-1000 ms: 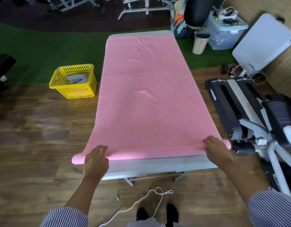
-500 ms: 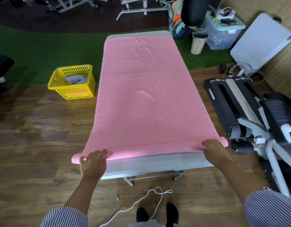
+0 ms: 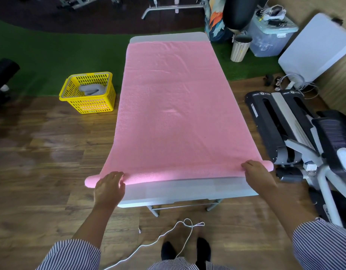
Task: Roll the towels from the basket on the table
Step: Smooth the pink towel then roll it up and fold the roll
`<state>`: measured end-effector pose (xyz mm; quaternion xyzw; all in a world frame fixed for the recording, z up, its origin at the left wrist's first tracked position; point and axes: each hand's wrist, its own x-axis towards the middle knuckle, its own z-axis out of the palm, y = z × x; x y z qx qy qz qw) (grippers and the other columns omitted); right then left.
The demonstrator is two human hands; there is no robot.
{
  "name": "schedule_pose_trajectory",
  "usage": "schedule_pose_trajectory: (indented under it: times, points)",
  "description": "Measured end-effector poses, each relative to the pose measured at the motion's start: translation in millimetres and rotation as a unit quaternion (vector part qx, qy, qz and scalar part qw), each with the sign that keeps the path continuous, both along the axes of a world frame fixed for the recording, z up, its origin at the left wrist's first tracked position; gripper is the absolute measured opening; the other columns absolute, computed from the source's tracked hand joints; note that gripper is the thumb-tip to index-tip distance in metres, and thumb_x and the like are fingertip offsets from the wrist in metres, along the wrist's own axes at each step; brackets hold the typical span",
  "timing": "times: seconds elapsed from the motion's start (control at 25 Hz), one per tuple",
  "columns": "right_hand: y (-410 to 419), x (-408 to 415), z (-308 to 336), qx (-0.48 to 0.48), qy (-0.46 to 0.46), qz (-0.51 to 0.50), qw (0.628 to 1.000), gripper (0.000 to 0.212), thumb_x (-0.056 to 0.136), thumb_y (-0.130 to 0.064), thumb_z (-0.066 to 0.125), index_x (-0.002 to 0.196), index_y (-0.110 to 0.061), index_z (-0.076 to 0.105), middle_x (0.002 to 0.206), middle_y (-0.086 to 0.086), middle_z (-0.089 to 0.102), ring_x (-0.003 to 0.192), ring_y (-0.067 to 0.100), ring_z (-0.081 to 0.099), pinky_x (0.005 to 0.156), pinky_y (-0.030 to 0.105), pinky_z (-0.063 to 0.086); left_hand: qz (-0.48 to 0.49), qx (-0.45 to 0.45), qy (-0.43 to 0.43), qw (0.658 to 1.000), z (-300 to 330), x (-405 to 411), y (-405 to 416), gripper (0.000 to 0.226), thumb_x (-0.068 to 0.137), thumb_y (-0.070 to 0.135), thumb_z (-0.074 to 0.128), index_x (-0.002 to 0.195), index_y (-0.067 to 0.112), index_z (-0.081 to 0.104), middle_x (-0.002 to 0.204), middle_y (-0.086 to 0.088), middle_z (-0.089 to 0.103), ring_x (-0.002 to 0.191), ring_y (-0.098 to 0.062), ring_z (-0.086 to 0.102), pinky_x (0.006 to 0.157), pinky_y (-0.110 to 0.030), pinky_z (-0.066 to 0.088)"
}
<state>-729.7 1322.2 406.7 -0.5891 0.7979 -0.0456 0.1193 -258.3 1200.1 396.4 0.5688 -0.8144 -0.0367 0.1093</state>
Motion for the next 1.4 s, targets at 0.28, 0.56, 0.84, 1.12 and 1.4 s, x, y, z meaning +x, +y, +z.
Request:
schedule_pose_trajectory:
  times: [0.28,0.56,0.84,1.12,1.4]
  points:
    - [-2,3,3,0.072,0.026,0.009,0.997,0.031,0.084,-0.014,0.057,0.114,-0.007,0.062,0.116,0.008,0.062,0.107,0.026,0.054,0.100,0.032,0.038,0.025,-0.005,-0.044,0.999,3,-6,8,0.040,0.056,0.000,0.081,0.093,0.010,0.072,0.086,-0.005,0.073,0.079,-0.024,0.071,0.080,-0.065,0.047]
    - [-2,3,8,0.085,0.013,0.010,0.996,0.024,0.083,-0.016,0.053,0.100,-0.005,0.066,0.101,0.009,0.063,0.095,0.029,0.057,0.088,0.035,0.045,0.014,-0.054,-0.053,0.997,0,5,10,0.027,0.077,0.025,0.049,0.087,0.015,0.072,0.087,-0.002,0.072,0.080,-0.022,0.070,0.082,-0.060,0.046]
    - [-1,8,6,0.019,-0.017,0.008,1.000,0.031,0.084,-0.001,0.054,0.114,0.002,0.060,0.116,0.016,0.060,0.107,0.034,0.053,0.097,0.040,0.041,0.023,0.015,-0.017,0.999,-6,-4,10,0.047,0.057,0.002,0.080,0.102,0.012,0.070,0.101,-0.005,0.071,0.094,-0.026,0.069,0.089,-0.060,0.048]
    - [2,6,13,0.090,0.044,0.014,0.995,0.029,0.088,-0.019,0.049,0.113,-0.011,0.061,0.114,0.005,0.062,0.105,0.024,0.055,0.093,0.031,0.039,0.020,0.010,-0.072,0.997,6,-5,12,0.020,0.067,0.020,0.067,0.086,0.018,0.072,0.076,0.002,0.072,0.068,-0.020,0.069,0.080,-0.054,0.047]
    - [1,5,11,-0.001,0.023,0.027,0.999,0.027,0.078,-0.004,0.061,0.104,-0.004,0.064,0.102,0.012,0.063,0.091,0.033,0.059,0.081,0.039,0.048,-0.008,-0.037,-0.037,0.999,0,-3,11,0.036,0.061,0.002,0.074,0.096,0.010,0.068,0.095,-0.007,0.070,0.080,-0.025,0.068,0.077,-0.052,0.051]
